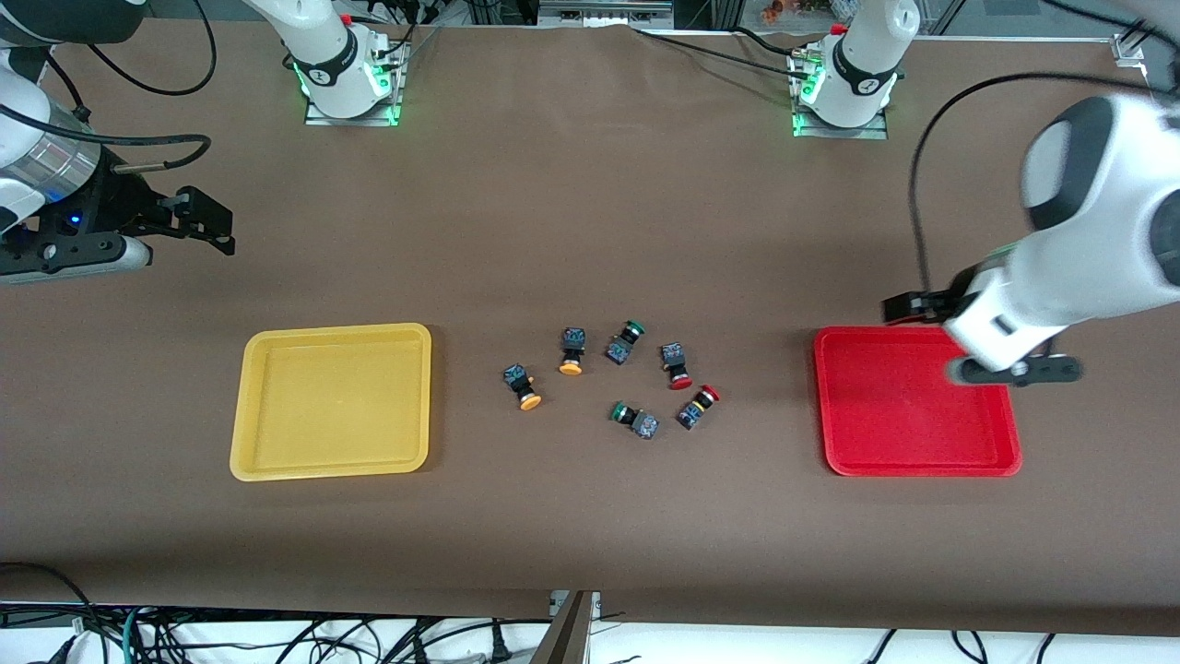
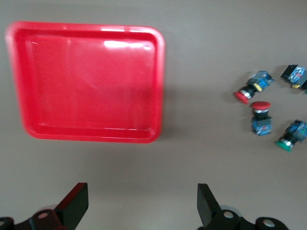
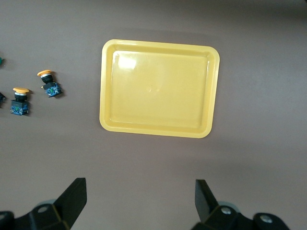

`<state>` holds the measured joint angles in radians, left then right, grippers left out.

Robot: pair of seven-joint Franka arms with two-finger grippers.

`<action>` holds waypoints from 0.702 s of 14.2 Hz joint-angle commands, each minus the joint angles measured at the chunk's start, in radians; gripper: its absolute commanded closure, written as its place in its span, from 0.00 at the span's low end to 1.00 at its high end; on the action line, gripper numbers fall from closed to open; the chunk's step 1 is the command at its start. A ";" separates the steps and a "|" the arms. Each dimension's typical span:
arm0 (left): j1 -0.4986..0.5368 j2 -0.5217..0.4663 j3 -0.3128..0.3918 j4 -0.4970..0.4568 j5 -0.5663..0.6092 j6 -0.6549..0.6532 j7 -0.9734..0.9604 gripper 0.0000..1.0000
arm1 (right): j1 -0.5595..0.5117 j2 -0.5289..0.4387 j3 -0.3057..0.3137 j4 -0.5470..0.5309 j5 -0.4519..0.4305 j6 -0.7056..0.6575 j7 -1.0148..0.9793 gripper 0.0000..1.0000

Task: Place red and yellow buttons in trays
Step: 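Lower the left gripper onto a red-capped button and grasp it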

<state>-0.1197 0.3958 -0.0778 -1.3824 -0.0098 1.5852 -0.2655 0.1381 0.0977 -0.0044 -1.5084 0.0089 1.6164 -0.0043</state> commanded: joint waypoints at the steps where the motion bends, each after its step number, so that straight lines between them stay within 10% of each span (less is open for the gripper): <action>1: -0.125 0.084 0.007 0.023 -0.006 0.073 -0.161 0.00 | 0.002 0.002 -0.002 0.014 0.017 -0.003 -0.005 0.00; 10: -0.294 0.311 0.009 -0.021 -0.062 0.409 -0.458 0.00 | -0.005 0.002 -0.002 0.014 0.017 -0.003 -0.006 0.00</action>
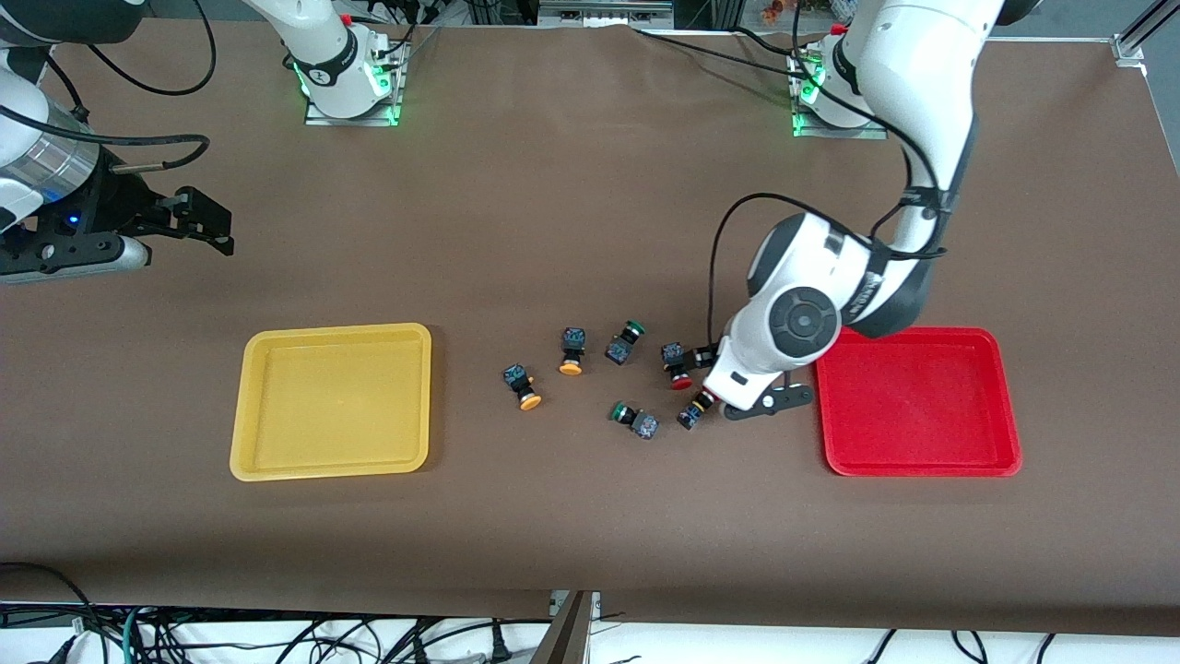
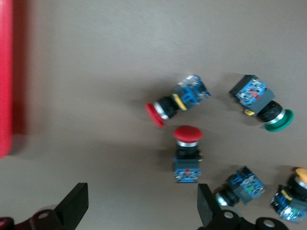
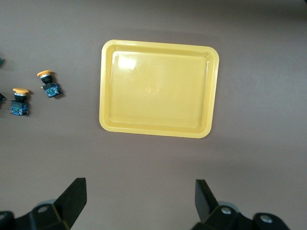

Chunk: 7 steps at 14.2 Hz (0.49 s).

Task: Place red and yellow buttons in trays
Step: 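Lower the left gripper onto a red-capped button and grasp it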

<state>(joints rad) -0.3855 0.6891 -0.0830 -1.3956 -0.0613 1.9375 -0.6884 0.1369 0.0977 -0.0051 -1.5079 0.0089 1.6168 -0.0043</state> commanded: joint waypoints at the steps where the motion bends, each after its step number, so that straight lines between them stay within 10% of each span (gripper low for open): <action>1: -0.042 0.035 0.014 -0.011 -0.011 0.087 -0.045 0.00 | -0.003 0.002 -0.003 0.014 0.017 -0.003 -0.006 0.00; 7: -0.085 0.078 0.017 -0.043 -0.009 0.161 -0.109 0.00 | -0.003 0.002 -0.004 0.014 0.017 -0.003 -0.006 0.00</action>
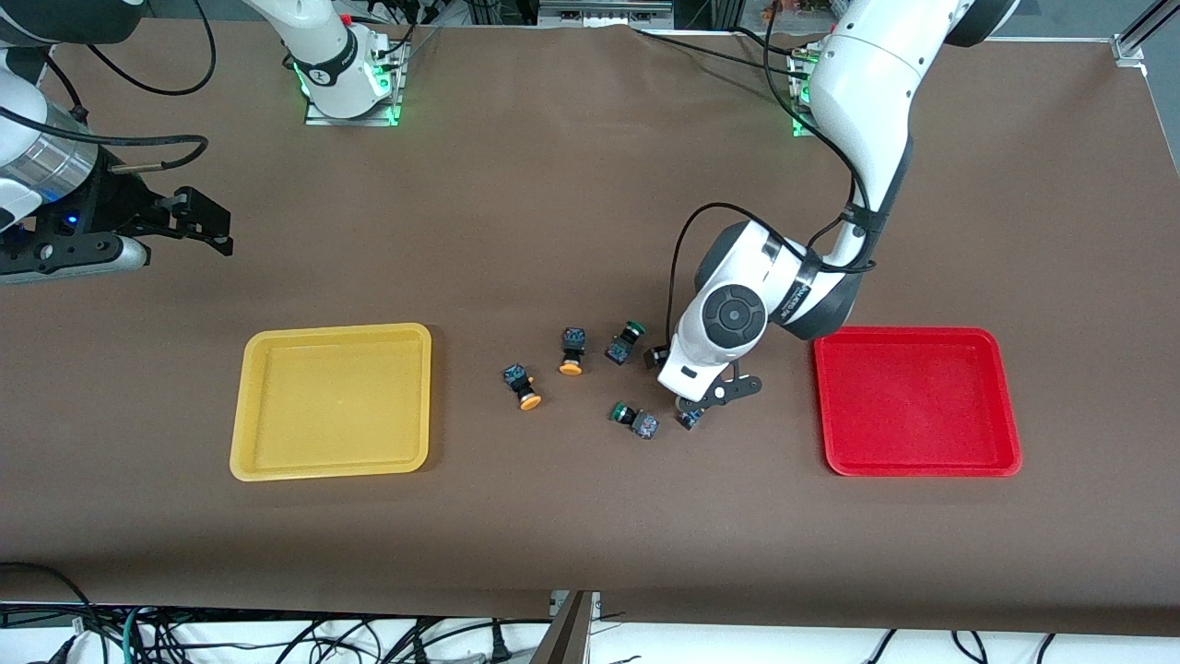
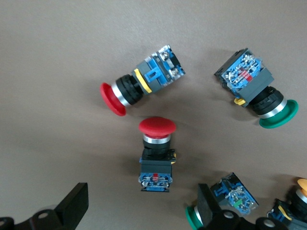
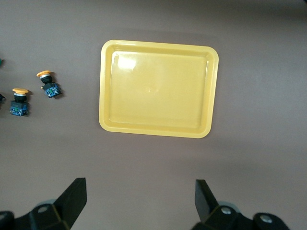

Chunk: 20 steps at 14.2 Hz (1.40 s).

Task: Place red and yellow buttons in trays
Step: 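Lower the left gripper onto a red-capped button and grasp it, then carry the red button into the red tray and open the left gripper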

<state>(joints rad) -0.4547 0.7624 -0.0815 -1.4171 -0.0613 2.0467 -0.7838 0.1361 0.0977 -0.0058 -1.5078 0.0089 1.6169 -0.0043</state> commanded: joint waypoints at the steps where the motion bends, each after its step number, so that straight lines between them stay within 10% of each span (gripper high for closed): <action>1: -0.021 0.014 0.017 -0.029 -0.008 0.087 -0.012 0.00 | -0.001 0.002 -0.003 0.014 0.017 -0.003 -0.006 0.00; 9: -0.053 0.064 0.017 -0.029 0.107 0.144 -0.035 0.01 | -0.001 0.002 -0.002 0.014 0.017 -0.003 -0.006 0.00; 16: -0.052 0.069 0.017 -0.028 0.109 0.144 -0.034 0.78 | -0.001 0.002 -0.002 0.014 0.017 -0.003 -0.006 0.00; 20: -0.033 0.005 0.014 -0.019 0.106 0.081 -0.026 0.82 | 0.004 0.002 0.000 0.015 0.016 -0.002 -0.006 0.00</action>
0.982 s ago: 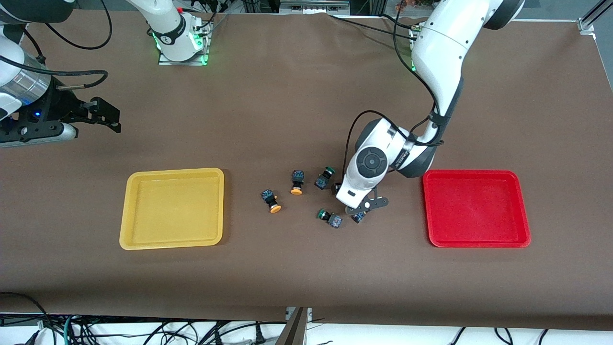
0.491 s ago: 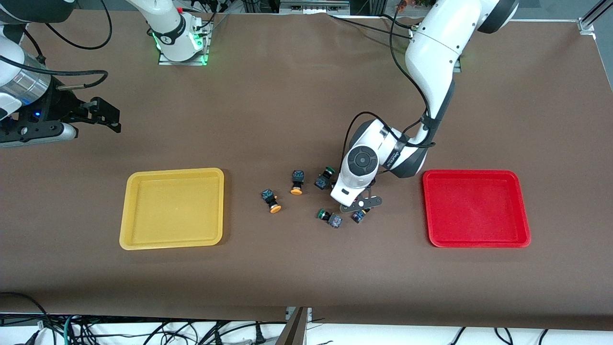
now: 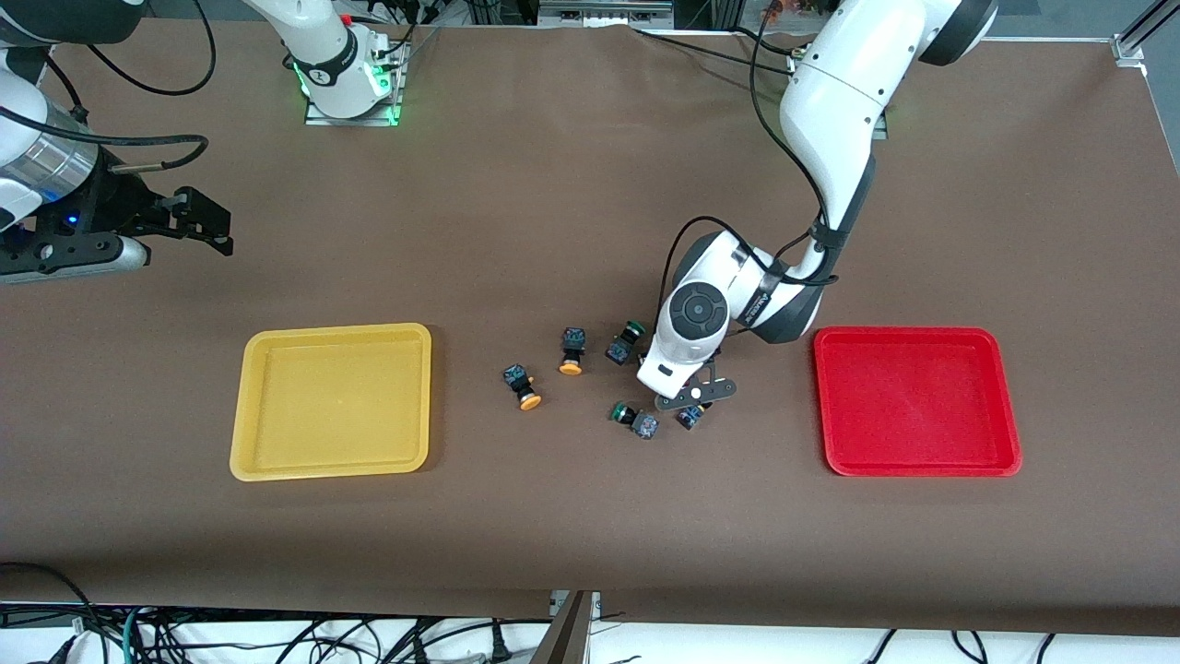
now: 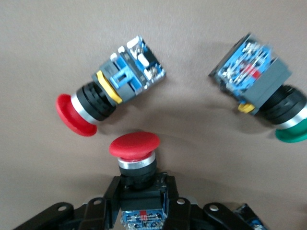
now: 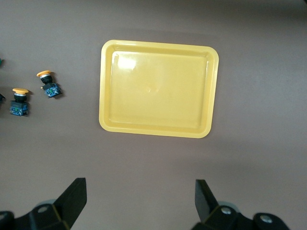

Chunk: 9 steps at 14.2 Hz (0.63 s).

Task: Place red and yellow buttons in trays
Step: 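Carry the red button into the red tray and open the left gripper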

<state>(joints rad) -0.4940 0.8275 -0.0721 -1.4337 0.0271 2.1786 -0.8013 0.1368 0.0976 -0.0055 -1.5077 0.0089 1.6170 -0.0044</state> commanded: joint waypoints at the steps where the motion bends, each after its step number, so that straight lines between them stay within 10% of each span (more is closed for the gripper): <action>1: 0.008 -0.086 0.005 0.004 0.016 -0.094 -0.001 0.82 | 0.003 0.002 -0.001 0.017 0.014 -0.002 -0.006 0.00; 9: 0.314 -0.217 0.003 -0.004 0.005 -0.278 0.595 0.80 | 0.004 0.001 0.001 0.018 0.016 0.006 -0.008 0.00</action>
<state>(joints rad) -0.2804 0.6398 -0.0511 -1.4086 0.0274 1.9258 -0.3918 0.1387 0.0976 -0.0040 -1.5051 0.0089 1.6238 -0.0048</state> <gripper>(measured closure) 0.590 0.000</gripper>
